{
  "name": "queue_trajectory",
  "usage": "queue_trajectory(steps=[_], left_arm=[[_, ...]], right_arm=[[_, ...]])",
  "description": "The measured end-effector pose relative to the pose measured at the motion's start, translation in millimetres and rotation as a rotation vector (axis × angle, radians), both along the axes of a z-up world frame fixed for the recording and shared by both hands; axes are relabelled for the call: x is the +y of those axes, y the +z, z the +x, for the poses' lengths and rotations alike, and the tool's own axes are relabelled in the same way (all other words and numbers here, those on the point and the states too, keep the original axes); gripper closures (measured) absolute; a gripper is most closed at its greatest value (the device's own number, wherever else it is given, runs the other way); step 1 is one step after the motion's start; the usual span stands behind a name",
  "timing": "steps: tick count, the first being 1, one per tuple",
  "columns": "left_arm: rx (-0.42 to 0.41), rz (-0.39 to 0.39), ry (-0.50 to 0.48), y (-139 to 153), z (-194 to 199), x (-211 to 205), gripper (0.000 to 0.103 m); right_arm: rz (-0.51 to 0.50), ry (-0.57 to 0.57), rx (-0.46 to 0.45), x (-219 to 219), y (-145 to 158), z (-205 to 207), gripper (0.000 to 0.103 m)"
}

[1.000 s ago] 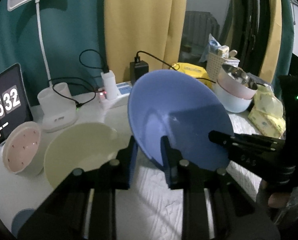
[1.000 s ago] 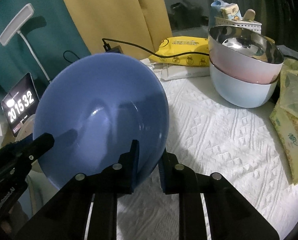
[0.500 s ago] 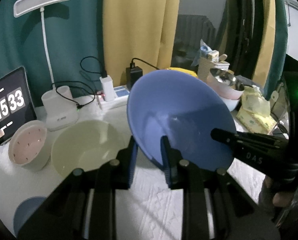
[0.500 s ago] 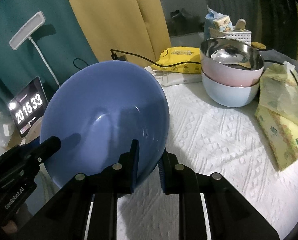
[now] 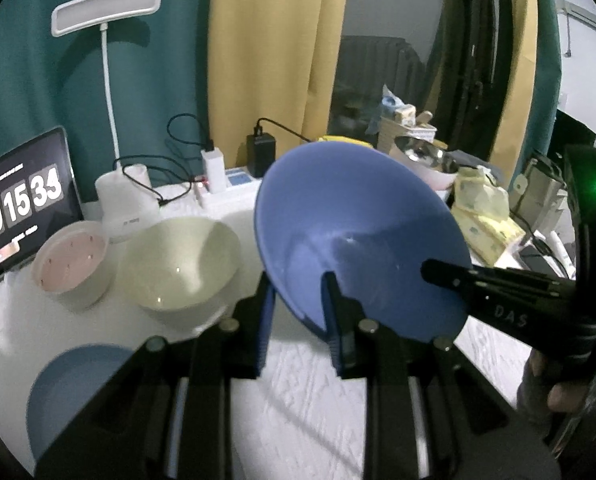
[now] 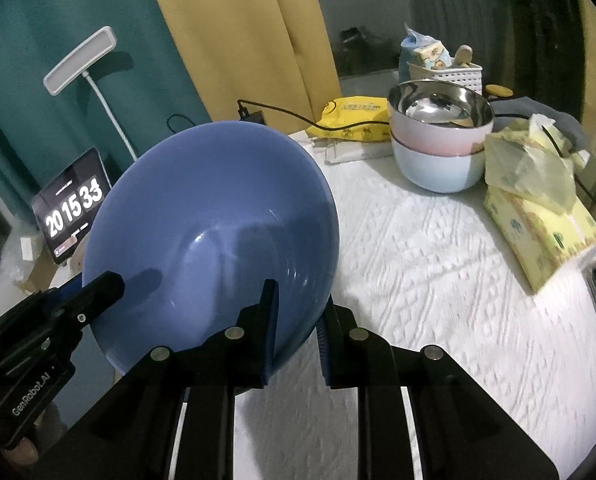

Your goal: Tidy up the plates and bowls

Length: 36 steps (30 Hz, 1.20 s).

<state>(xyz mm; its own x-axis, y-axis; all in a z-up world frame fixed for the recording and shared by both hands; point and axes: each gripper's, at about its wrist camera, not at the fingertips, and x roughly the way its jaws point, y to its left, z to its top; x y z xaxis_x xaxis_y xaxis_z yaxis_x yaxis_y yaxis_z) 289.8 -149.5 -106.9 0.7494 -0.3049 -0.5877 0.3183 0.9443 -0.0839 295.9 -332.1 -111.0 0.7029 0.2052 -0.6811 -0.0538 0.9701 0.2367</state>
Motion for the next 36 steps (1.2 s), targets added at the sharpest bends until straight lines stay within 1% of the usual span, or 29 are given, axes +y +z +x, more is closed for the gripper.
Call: queue_trajectory(steps=[13, 17, 22, 24, 27, 34, 36], left_arm=[[0.046, -0.022, -0.009, -15.5, -44.9, 6.8, 0.079], [0.057, -0.023, -0.014, -19.3, -55.6, 9.0, 0.079], [0.074, -0.022, -0.013, -25.1, -62.7, 12.8, 0.079], [0.085, -0.022, -0.011, -28.0, -65.0, 13.4, 0.079], [0.111, -0.024, -0.011, -33.3, -67.0, 14.5, 0.079], [0.137, -0.04, -0.018, -37.6, -71.5, 21.8, 0.078], [0.153, -0.036, -0.026, -38.7, -70.9, 23.7, 0.077]], right_arm=[[0.01, -0.011, 0.067, 6.9, -12.5, -47.6, 0.083], [0.007, -0.005, 0.081, 11.4, -14.2, -59.6, 0.081], [-0.003, -0.004, 0.098, 14.5, -17.4, -68.6, 0.08], [-0.001, 0.0, 0.104, 16.1, -18.1, -70.8, 0.076], [-0.008, -0.003, 0.114, 17.9, -18.2, -71.7, 0.073], [-0.033, 0.008, 0.128, 25.0, -15.5, -72.5, 0.073], [-0.058, 0.008, 0.128, 28.6, -14.8, -73.6, 0.073]])
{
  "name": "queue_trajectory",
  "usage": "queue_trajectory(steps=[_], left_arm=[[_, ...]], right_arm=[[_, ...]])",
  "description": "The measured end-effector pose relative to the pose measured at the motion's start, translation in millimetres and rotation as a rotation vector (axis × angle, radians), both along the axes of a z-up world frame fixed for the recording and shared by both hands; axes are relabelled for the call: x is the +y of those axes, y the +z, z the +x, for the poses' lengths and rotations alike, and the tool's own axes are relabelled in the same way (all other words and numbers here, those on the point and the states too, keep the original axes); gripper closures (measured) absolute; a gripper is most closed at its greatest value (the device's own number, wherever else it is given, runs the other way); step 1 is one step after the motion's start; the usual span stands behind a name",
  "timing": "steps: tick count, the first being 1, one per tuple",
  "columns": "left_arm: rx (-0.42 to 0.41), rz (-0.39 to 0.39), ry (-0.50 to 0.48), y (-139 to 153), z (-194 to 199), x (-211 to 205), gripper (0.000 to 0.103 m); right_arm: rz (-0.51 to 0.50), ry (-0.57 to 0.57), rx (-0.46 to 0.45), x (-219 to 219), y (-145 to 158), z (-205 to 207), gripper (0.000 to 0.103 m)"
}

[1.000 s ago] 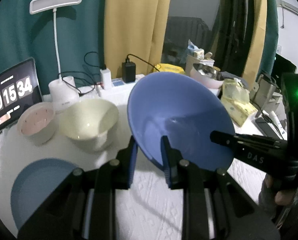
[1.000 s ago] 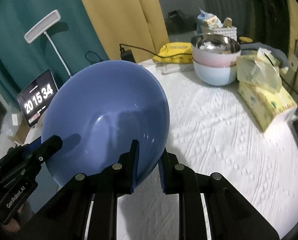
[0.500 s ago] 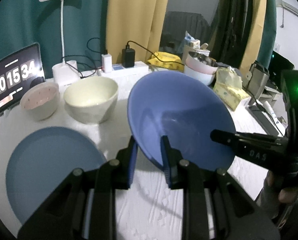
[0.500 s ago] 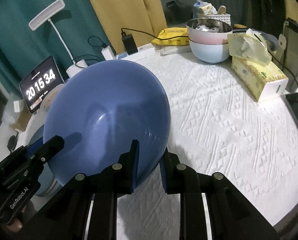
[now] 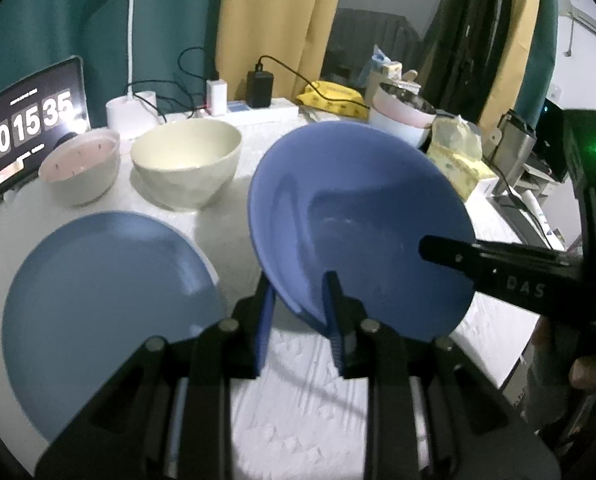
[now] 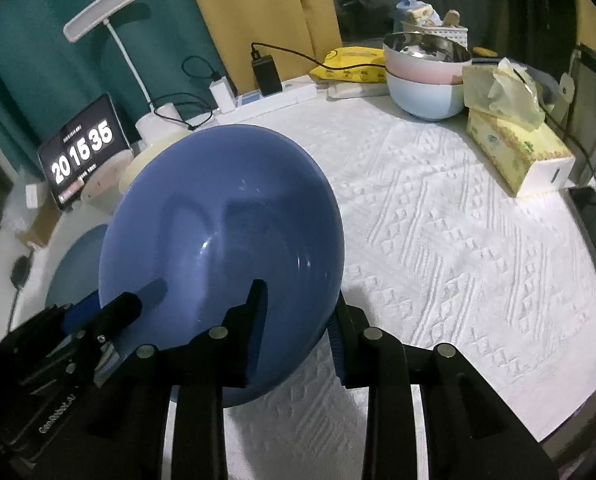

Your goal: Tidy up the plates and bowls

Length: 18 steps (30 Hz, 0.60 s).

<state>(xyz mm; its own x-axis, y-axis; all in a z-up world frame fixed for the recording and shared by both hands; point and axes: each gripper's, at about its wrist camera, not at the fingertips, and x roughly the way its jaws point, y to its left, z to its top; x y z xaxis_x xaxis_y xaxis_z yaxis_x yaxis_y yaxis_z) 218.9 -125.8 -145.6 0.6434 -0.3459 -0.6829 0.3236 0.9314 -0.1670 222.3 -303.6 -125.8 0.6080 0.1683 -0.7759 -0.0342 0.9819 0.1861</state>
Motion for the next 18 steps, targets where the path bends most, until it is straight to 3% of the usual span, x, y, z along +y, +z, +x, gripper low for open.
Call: queue_trajectory(steps=[10, 13, 15, 18], left_arm=[[0.019, -0.021, -0.042, 4.9, -2.9, 8.6, 0.074], [0.011, -0.022, -0.034, 8.7, -1.9, 10.5, 0.067], [-0.003, -0.035, -0.018, 12.9, -2.6, 14.3, 0.057], [-0.014, -0.03, 0.007, 17.8, -2.8, 19.1, 0.056]], right_arm=[[-0.006, -0.034, -0.004, 1.4, 11.4, -8.7, 0.072], [-0.015, -0.045, -0.022, -0.3, 15.6, -8.4, 0.072], [-0.017, -0.054, -0.03, -2.0, 17.7, -8.6, 0.072], [-0.028, -0.061, -0.044, -3.2, 21.5, -8.1, 0.072]])
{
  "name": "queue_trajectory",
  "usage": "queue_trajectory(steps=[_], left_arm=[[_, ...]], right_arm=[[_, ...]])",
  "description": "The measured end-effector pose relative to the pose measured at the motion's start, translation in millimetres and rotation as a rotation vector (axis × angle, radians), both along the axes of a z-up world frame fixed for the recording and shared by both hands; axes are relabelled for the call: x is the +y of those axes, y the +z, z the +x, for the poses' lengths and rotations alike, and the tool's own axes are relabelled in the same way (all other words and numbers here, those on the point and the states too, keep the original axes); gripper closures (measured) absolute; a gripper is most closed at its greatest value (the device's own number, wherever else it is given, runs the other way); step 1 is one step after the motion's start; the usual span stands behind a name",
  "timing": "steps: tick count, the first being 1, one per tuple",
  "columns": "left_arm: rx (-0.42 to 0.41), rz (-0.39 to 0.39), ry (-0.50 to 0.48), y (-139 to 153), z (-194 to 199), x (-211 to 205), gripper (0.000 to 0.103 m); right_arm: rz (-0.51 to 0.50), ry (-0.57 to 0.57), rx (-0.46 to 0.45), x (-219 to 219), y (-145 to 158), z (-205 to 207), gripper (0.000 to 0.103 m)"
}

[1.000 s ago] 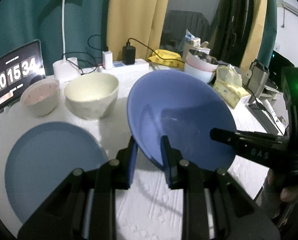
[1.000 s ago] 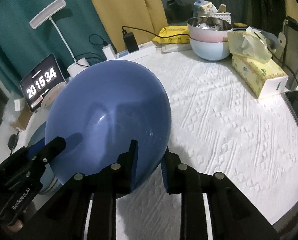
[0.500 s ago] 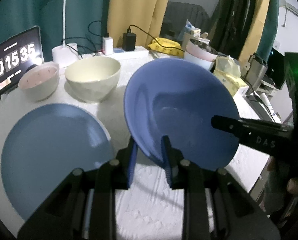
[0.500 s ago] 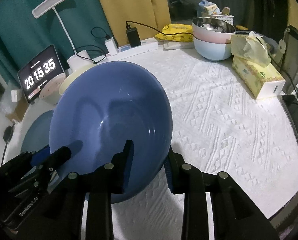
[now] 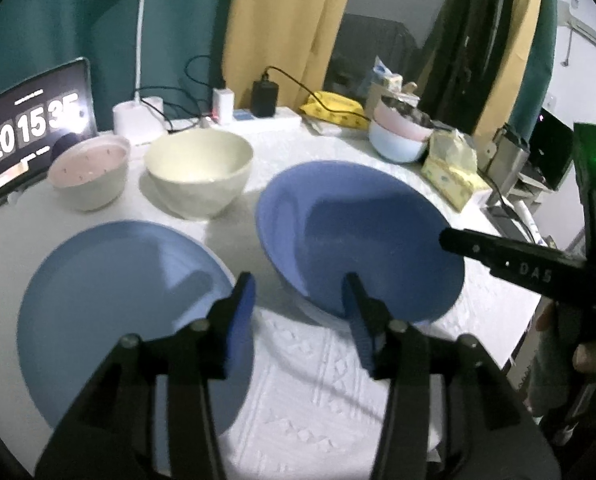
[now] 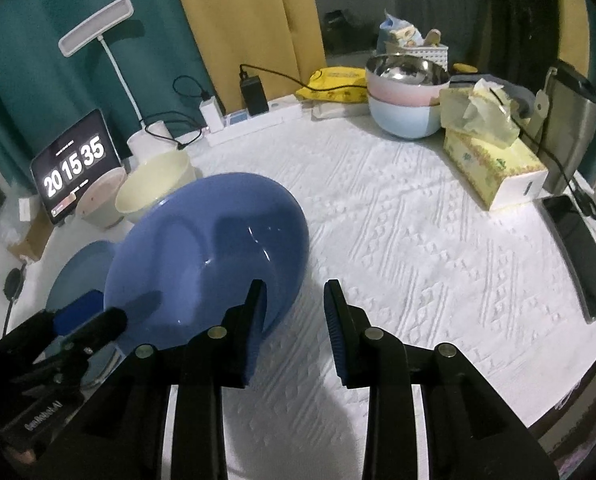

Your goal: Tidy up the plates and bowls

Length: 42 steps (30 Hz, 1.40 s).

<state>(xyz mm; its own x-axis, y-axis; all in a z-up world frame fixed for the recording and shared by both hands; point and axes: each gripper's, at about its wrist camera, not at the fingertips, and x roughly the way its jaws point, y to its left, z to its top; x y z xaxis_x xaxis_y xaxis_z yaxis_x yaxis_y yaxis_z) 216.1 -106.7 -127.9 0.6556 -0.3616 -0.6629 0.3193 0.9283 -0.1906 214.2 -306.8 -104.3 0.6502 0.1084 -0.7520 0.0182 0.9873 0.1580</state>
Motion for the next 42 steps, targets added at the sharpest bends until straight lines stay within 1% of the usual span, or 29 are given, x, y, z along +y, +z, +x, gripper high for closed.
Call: queue_trajectory(steps=[4, 13, 24, 31, 42], left_arm=[[-0.014, -0.009, 0.03, 6.0, 1.3, 10.0, 0.056], [-0.079, -0.013, 0.09, 26.3, 6.2, 34.3, 0.056], [-0.127, -0.006, 0.13, 40.4, 19.6, 55.0, 0.056], [-0.145, -0.004, 0.154, 47.4, 33.9, 67.3, 0.056], [-0.146, 0.003, 0.163, 52.6, 58.5, 81.0, 0.056]], right_arm=[[-0.014, 0.0, -0.018, 1.6, 6.3, 1.6, 0.072], [-0.041, 0.018, -0.07, 10.9, 28.6, 10.0, 0.072], [-0.048, 0.076, -0.084, 35.7, 39.5, 30.2, 0.072], [-0.059, 0.114, -0.09, 53.3, 45.2, 43.2, 0.072], [-0.078, 0.162, -0.092, 79.3, 52.9, 71.1, 0.072]])
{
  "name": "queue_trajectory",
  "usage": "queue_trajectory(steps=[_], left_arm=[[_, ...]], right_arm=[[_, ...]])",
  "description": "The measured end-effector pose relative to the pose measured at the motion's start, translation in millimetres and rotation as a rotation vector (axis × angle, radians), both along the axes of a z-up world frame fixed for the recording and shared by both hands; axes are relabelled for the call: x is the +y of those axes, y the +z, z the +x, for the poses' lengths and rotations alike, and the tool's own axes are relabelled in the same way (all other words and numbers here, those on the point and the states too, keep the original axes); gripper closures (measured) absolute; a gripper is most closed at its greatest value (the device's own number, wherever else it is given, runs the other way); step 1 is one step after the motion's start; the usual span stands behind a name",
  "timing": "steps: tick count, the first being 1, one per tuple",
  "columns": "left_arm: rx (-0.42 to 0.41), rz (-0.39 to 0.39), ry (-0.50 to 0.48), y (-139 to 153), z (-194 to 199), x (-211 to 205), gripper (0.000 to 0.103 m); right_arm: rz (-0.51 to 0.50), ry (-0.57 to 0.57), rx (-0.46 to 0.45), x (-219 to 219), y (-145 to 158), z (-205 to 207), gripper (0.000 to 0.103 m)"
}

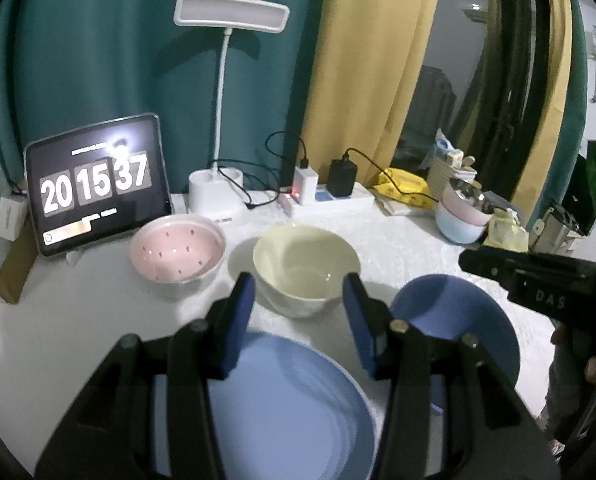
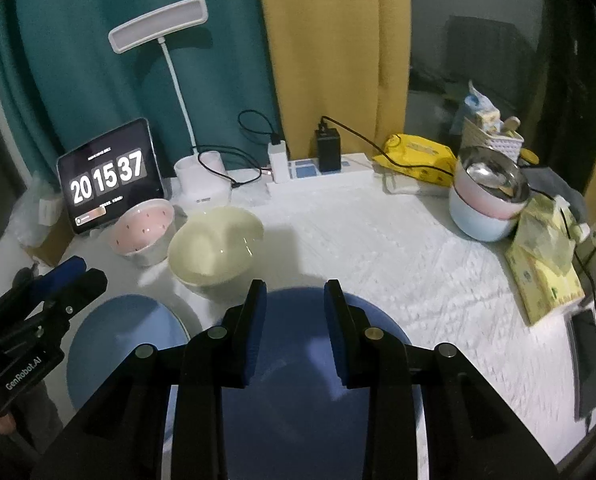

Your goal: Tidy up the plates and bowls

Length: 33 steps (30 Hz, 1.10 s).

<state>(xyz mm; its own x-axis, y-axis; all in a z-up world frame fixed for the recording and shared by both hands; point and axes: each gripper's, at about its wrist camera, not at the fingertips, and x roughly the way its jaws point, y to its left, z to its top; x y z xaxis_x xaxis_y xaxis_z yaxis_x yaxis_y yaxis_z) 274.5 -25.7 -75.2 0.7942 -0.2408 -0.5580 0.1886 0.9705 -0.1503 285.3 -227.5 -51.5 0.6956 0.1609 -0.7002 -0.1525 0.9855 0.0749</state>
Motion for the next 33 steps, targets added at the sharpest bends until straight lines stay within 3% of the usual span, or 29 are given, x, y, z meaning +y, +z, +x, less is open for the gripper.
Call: queue_trajectory(steps=[21, 33], left_arm=[[0.061, 0.006, 0.007, -11.3, 70.6, 12.9, 0.056], [0.169, 0.004, 0.038, -46.0, 107.8, 11.0, 0.056]], right_arm=[[-0.034, 0.044, 0.041, 34.8, -4.2, 61.3, 0.072], [0.042, 0.061, 0.169, 46.7, -43.6, 112.4, 0.065]])
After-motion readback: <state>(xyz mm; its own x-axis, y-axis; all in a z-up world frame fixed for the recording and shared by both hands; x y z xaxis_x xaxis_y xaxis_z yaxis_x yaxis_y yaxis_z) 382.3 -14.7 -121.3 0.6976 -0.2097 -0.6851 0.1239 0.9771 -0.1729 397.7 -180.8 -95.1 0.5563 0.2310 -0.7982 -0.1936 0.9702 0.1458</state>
